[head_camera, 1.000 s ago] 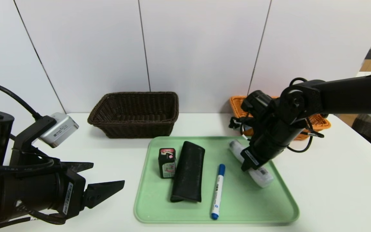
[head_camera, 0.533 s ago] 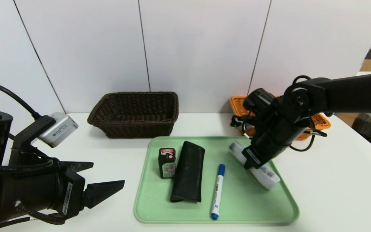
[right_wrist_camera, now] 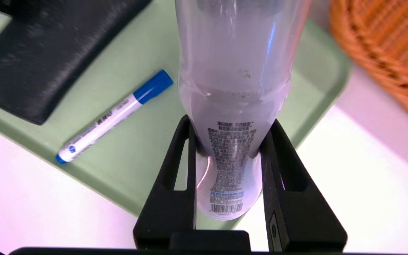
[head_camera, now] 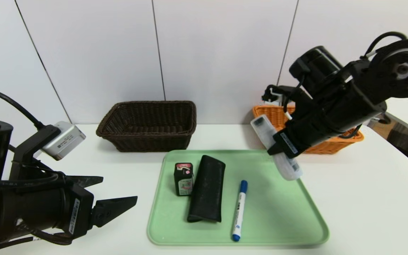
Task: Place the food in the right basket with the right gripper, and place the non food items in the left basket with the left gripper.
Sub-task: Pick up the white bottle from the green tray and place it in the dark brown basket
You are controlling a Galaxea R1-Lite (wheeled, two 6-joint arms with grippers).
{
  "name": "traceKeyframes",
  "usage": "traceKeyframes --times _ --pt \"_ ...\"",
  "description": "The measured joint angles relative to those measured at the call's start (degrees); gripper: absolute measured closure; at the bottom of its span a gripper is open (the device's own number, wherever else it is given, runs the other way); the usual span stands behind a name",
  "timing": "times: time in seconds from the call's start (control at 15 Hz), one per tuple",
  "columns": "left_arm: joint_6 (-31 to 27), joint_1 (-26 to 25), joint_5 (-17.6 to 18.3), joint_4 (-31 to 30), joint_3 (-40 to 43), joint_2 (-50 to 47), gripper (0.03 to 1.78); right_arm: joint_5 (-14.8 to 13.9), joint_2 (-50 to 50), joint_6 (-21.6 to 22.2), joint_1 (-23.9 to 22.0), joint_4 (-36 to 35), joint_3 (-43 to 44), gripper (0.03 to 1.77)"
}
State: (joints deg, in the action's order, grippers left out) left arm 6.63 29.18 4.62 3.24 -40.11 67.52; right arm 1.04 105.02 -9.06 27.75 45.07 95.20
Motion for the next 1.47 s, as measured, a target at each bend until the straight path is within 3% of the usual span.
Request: traceKeyframes --times 0.27,0.6,0.87,1.2,1.47 --pt "0.00 0.00 0.04 -0.02 -0.10 -0.13 0.12 -3.95 -5.38 -2.32 2.51 -4.52 0.78 1.29" --pt "-0.05 0.00 0.01 -0.02 0.01 -0.66 0.12 -3.34 -10.24 -4.78 3.93 -20.27 0.61 1.29" --pt "0.00 -0.02 0.01 -0.09 0.01 -1.35 0.12 -3.35 -10.98 -4.91 7.61 -33.30 -1.07 1.29" --pt "0.00 -0.05 0.00 0.04 0.11 -3.02 0.12 -3.56 -6.62 -5.52 13.20 -52.59 -1.90 1.29" --pt "0.26 -0.22 -0.09 0.26 0.76 -4.66 0.12 -3.99 -1.19 -7.42 15.91 -60.83 -0.24 1.29"
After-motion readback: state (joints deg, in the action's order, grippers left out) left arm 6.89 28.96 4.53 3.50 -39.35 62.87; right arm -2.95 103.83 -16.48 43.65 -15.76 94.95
